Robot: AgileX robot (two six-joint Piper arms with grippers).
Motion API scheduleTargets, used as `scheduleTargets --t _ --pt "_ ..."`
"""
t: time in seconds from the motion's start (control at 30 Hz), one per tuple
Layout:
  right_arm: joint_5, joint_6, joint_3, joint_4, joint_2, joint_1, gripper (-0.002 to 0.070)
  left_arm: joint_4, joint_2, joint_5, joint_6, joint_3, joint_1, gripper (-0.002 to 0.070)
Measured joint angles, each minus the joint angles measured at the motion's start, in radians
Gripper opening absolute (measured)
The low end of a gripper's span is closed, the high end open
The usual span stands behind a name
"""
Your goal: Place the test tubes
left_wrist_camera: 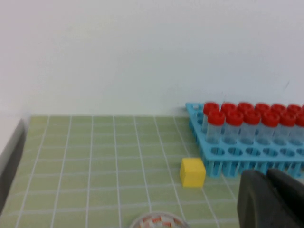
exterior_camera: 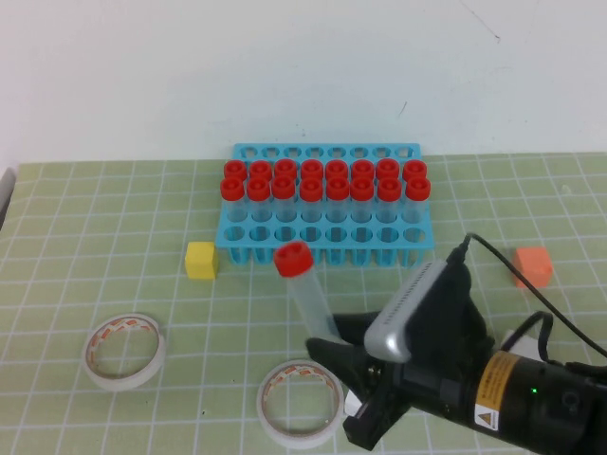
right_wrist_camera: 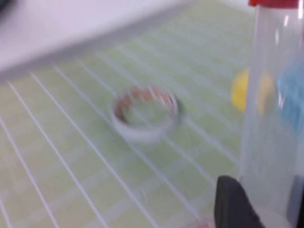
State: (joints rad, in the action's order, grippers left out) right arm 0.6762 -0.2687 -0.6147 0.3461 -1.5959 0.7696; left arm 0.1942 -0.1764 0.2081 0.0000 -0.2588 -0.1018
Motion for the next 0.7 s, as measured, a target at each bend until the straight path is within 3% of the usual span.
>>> scheduleTargets --t 0.27,0.57,0.7 --pt "0.282 0.016 0.004 0.112 0.004 0.003 0.0233 0.015 -0.01 -0.016 0.081 -0.081 0.0 -0.0001" --pt "0.31 0.062 0.004 0.078 0.004 0.099 0.0233 0.144 -0.074 -0.011 0.169 -0.105 -0.002 -0.0001" --pt "0.312 0.084 -0.004 -0.007 -0.002 0.136 0.0233 0.218 -0.098 -0.011 0.228 -0.107 -0.058 -0.0001"
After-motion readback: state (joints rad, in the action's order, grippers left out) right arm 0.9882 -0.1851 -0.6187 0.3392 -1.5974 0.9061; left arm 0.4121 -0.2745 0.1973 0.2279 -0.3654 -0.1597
